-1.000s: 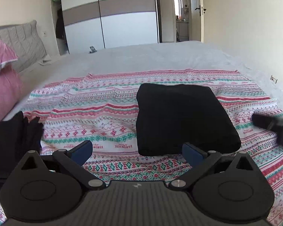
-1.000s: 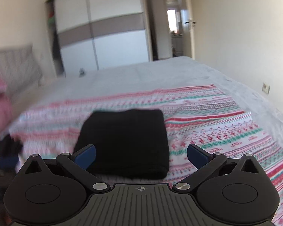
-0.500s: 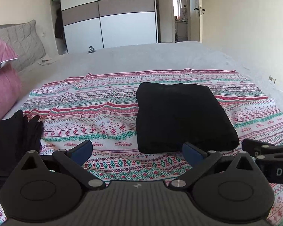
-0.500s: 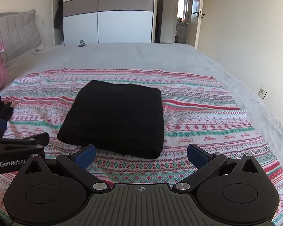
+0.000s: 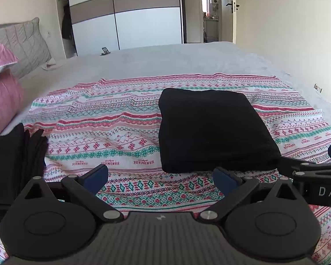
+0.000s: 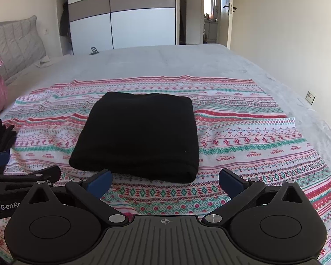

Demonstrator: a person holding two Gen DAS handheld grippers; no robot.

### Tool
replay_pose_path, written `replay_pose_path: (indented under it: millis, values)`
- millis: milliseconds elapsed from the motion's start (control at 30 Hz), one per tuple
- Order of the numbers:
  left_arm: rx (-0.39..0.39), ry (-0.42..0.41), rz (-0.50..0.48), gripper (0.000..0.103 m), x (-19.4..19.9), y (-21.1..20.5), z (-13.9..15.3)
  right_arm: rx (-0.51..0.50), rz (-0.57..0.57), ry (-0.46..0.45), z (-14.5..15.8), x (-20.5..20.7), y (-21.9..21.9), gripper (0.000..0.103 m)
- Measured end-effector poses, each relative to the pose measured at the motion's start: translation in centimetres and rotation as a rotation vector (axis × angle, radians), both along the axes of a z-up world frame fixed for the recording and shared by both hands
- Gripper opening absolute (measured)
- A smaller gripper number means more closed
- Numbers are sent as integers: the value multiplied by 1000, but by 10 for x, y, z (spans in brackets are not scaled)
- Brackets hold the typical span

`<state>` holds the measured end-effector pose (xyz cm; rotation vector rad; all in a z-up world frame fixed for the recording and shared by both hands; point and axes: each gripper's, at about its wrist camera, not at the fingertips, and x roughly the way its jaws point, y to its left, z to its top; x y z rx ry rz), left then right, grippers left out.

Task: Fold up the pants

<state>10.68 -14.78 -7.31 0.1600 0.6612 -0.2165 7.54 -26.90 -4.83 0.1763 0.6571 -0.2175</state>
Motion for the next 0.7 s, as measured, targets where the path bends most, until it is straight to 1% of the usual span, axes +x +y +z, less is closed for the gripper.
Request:
replay_pose_path:
  millis: [100,333,467,700]
  values:
    - [-14,10,-1,103,1,1,0,3,3,-5,0,-1,0,103]
    - [-4,10,3,103,1,1,0,1,6,3,-1,1,1,103]
    - [5,-1,3,103,0,0,0,17,10,6,-2,1,-1,103]
    - [6,5,8,103,0,0,0,24,8,12,-3,3,0,103]
